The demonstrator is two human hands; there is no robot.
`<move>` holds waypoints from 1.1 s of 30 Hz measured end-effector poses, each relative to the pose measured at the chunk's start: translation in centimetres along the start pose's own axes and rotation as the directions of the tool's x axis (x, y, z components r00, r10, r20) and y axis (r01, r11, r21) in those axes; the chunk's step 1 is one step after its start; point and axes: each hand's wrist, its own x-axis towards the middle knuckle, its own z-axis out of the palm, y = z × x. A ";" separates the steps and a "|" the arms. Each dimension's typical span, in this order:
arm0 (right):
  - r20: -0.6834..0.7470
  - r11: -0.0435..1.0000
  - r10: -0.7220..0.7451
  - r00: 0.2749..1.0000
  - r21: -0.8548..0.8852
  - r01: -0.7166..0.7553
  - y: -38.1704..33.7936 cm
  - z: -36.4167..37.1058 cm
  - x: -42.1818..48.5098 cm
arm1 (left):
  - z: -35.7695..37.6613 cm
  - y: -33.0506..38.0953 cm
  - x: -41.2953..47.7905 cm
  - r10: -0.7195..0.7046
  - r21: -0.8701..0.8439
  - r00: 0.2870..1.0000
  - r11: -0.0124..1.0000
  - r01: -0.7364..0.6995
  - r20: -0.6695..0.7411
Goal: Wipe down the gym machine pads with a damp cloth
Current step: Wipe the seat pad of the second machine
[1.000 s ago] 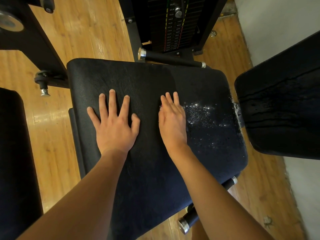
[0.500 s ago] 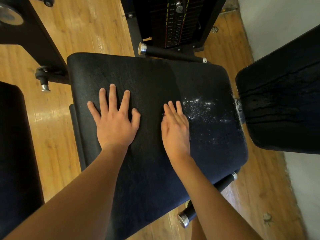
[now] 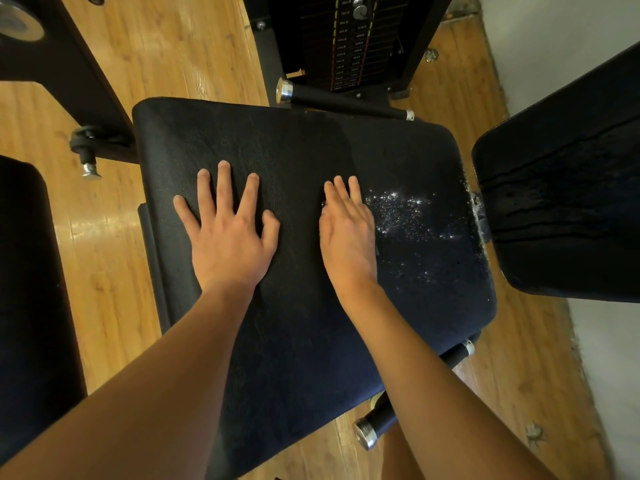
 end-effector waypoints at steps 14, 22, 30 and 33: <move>-0.017 0.999 -0.016 1.000 0.028 0.017 0.7 -0.4 -4.3 | 0.1 -0.1 0.0 0.005 -0.009 1.000 1.000 -0.005 -0.015; -0.003 1.000 -0.029 1.000 0.007 0.029 0.5 -0.6 -1.8 | 0.3 -0.1 0.0 0.009 -0.010 1.000 1.000 -0.009 -0.025; -0.068 1.000 0.017 0.998 0.017 -0.016 1.6 -0.4 -8.7 | 0.1 0.0 0.0 0.007 -0.006 1.000 1.000 -0.008 -0.010; -0.072 1.000 -0.004 0.997 0.018 0.005 1.9 -0.4 -8.8 | 0.0 0.0 0.1 0.006 -0.004 1.000 1.000 -0.006 -0.006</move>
